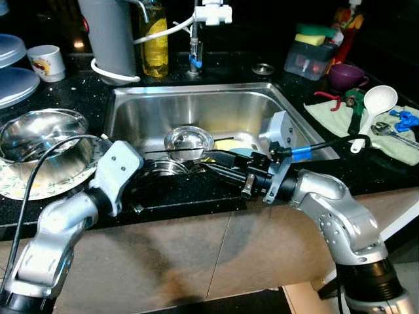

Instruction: Kitchen organization

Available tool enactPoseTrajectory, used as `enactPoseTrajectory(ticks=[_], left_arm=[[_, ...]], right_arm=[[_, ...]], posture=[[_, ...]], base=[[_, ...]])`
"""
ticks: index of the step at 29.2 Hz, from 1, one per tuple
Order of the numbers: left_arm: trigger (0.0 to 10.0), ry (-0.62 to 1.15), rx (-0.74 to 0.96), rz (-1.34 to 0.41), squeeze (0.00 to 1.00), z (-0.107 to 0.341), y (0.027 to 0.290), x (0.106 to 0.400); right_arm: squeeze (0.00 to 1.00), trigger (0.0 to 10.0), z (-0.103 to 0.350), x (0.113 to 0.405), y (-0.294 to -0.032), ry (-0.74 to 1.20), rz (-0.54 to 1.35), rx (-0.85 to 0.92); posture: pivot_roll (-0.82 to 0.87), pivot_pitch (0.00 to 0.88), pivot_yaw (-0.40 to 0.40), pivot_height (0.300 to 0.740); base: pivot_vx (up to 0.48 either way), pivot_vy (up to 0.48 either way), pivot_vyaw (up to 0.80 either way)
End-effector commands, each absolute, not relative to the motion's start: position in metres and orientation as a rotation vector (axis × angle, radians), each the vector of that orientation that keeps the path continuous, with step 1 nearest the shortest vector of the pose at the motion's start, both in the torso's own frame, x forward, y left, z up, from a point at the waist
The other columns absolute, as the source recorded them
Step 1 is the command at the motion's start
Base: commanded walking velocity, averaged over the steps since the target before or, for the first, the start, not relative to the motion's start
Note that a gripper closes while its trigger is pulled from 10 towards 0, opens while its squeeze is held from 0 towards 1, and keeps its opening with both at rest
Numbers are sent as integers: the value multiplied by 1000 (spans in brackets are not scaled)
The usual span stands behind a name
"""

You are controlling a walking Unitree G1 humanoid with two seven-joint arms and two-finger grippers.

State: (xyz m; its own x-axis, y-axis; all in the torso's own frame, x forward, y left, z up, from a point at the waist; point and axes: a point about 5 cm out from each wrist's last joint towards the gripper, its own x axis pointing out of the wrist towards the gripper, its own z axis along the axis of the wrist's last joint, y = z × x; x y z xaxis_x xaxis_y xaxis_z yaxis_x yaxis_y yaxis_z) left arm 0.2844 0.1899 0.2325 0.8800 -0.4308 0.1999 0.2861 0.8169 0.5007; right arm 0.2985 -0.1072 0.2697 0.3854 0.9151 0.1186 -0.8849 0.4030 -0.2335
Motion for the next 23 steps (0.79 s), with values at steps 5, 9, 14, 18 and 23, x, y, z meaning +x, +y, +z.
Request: enactPoseTrajectory(ticks=[5, 9, 14, 18, 23], left_arm=[[10000, -367, 482, -283, 0, 229, 193, 266], [10000, -380, 433, -249, 0, 226, 193, 252], [10000, -462, 421, -174, 0, 233, 193, 243], [10000, -582, 400, 74, 0, 248, 204, 223], [10000, -583, 368, 262, 0, 251, 222, 213]], right_arm=[[0, 10000, 268, 298, -104, -235, 1175, -134], [0, 10000, 268, 298, -104, -232, 1177, -134], [0, 10000, 268, 297, -104, -230, 1178, -135], [0, 10000, 267, 296, -105, -226, 1180, -134], [0, 10000, 266, 296, -105, -224, 1182, -132]], posture=[[13, 167, -71, 740], [11, 170, -71, 740], [9, 174, -69, 740], [8, 181, -68, 740], [11, 183, -70, 740]], base=[[0, 0, 0], [0, 0, 0], [0, 0, 0], [0, 0, 0], [0, 0, 0]])
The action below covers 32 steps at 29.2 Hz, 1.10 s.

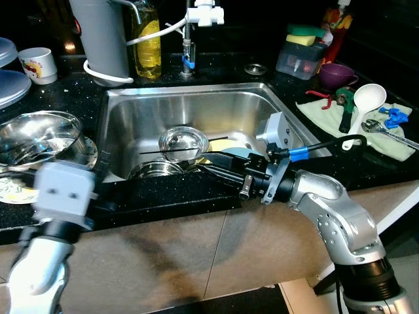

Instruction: Kitchen organization

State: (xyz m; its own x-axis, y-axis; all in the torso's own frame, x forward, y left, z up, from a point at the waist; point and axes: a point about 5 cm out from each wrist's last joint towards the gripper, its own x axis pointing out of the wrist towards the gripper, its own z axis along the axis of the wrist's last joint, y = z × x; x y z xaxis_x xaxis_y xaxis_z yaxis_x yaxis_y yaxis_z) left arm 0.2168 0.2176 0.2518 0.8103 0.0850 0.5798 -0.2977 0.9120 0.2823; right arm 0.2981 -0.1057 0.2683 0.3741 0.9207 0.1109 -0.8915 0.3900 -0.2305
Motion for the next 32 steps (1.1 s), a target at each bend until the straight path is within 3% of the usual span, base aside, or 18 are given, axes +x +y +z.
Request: enactPoseTrajectory(ticks=[1, 2, 3, 4, 5, 6, 9, 10, 12, 13, 19, 32], left_arm=[[10000, -579, 354, 305, 0, 251, 227, 211], [10000, -576, 342, 337, 0, 251, 231, 209], [10000, -579, 340, 361, 106, 252, 235, 209], [10000, -583, 342, 375, 514, 253, 237, 208], [10000, -583, 342, 375, 514, 253, 237, 208], [10000, -592, 374, 382, 1000, 256, 240, 208], [10000, -591, 406, 377, 1000, 257, 240, 209], [10000, -575, 426, 371, 490, 256, 239, 210], [10000, -567, 423, 365, 490, 255, 239, 211], [10000, -550, 429, 344, 0, 253, 238, 214], [10000, -509, 539, 210, 0, 252, 233, 225], [10000, -512, 644, 245, 0, 259, 241, 227]], right_arm=[[0, 10000, 266, 296, -104, -224, 1184, -131], [0, 10000, 266, 296, -104, -224, 1187, -130], [0, 10000, 266, 296, -103, -223, 1189, -130], [0, 10000, 266, 296, -103, -223, 1192, -129], [0, 10000, 266, 296, -103, -223, 1192, -129], [0, 10000, 265, 297, -102, -223, 1194, -130], [0, 10000, 266, 297, -102, -223, 1195, -129], [0, 10000, 266, 297, -102, -223, 1195, -129], [0, 10000, 266, 297, -102, -223, 1195, -129], [0, 10000, 266, 297, -102, -223, 1195, -129], [0, 10000, 266, 297, -102, -224, 1193, -129], [0, 10000, 268, 298, -103, -228, 1193, -128]], posture=[[15, 185, -74, 740], [15, 185, -74, 740], [15, 185, -74, 740], [18, 185, -76, 740], [18, 185, -76, 740], [18, 185, -76, 740], [18, 185, -77, 740], [18, 185, -77, 740], [17, 184, -76, 740], [17, 184, -76, 740], [15, 184, -72, 740], [17, 181, -72, 740]], base=[[0, 0, 0], [0, 0, 0], [0, 0, 0], [0, 0, 0], [0, 0, 0], [0, 0, 0], [0, 0, 0], [0, 0, 0], [0, 0, 0], [0, 0, 0], [0, 0, 0], [0, 0, 0]])
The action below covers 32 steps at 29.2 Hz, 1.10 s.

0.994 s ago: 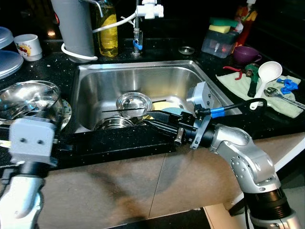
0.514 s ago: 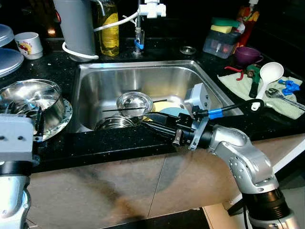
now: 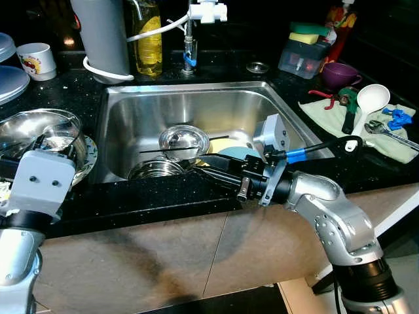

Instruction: Kitchen organization

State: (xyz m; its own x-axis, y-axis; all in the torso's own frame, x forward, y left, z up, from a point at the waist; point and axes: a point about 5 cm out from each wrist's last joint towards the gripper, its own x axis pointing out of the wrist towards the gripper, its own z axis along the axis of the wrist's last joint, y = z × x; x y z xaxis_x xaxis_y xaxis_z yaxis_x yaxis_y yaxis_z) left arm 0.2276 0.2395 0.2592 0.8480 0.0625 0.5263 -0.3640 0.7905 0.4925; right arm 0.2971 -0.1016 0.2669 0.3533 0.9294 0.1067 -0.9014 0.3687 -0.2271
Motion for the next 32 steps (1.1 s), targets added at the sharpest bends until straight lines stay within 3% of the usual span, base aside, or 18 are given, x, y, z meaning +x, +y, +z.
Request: enactPoseTrajectory(ticks=[1, 3, 4, 5, 6, 7, 8, 32], left_arm=[[10000, -502, 651, 261, 0, 259, 244, 227], [10000, -490, 660, 280, 0, 258, 247, 226], [5725, -478, 666, 290, 0, 257, 249, 227], [4235, -471, 668, 296, 0, 257, 250, 227], [4235, -471, 668, 296, 0, 257, 250, 227], [510, -468, 671, 299, 0, 257, 251, 228], [0, -464, 673, 298, 0, 257, 252, 228], [0, -458, 740, 284, 0, 256, 260, 245]], right_arm=[[0, 10000, 268, 298, -103, -227, 1194, -128], [0, 10000, 268, 298, -103, -226, 1194, -129], [0, 10000, 268, 298, -103, -226, 1194, -129], [0, 10000, 268, 298, -103, -226, 1194, -129], [0, 10000, 268, 298, -103, -226, 1194, -129], [0, 10000, 268, 298, -103, -227, 1194, -129], [0, 10000, 268, 298, -103, -227, 1194, -129], [0, 10000, 269, 300, -102, -232, 1193, -125]], posture=[[17, 182, -74, 740], [17, 182, -74, 740], [17, 181, -75, 740], [18, 180, -75, 740], [18, 180, -75, 740], [18, 180, -75, 740], [18, 180, -75, 740], [17, 160, -76, 740]], base=[[0, 0, 0], [0, 0, 0], [0, 0, 0], [0, 0, 0], [0, 0, 0], [0, 0, 0], [0, 0, 0], [0, 0, 0]])
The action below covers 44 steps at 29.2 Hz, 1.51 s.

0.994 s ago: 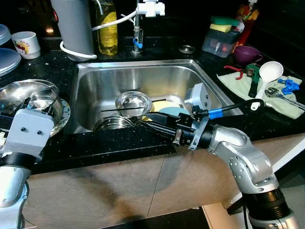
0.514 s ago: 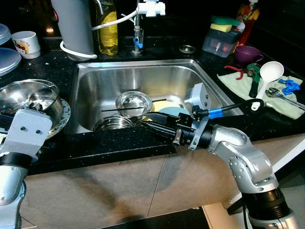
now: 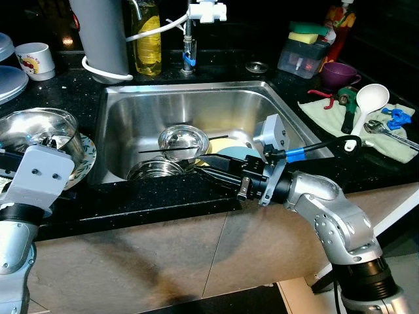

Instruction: Kitchen organization

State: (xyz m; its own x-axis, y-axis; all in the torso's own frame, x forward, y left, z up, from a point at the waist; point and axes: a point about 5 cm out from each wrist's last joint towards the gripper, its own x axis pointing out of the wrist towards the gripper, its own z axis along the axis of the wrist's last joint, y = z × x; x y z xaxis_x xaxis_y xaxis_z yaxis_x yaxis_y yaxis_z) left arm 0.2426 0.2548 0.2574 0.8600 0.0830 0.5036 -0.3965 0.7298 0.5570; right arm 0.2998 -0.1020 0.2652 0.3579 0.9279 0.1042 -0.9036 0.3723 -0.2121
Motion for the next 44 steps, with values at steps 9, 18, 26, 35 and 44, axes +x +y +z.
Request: enactPoseTrajectory(ticks=[9, 18, 26, 35, 44], left_arm=[[0, -437, 799, 277, 0, 254, 279, 269], [0, -491, 796, 255, 0, 268, 281, 290], [10000, -535, 706, 213, 0, 273, 266, 295], [10000, -555, 661, 211, 1000, 269, 256, 292], [10000, -529, 668, 230, 0, 268, 257, 291]], right_arm=[[0, 10000, 268, 301, -102, -230, 1187, -120], [0, 10000, 267, 301, -103, -228, 1179, -120], [0, 10000, 268, 300, -105, -232, 1169, -121], [0, 10000, 269, 301, -105, -232, 1173, -121], [0, 10000, 269, 301, -105, -230, 1177, -120]], posture=[[14, 168, -76, 740], [12, 171, -73, 740], [10, 170, -70, 740], [9, 168, -70, 740], [11, 167, -74, 740]], base=[[0, 0, 0], [0, 0, 0], [0, 0, 0], [0, 0, 0], [0, 0, 0]])
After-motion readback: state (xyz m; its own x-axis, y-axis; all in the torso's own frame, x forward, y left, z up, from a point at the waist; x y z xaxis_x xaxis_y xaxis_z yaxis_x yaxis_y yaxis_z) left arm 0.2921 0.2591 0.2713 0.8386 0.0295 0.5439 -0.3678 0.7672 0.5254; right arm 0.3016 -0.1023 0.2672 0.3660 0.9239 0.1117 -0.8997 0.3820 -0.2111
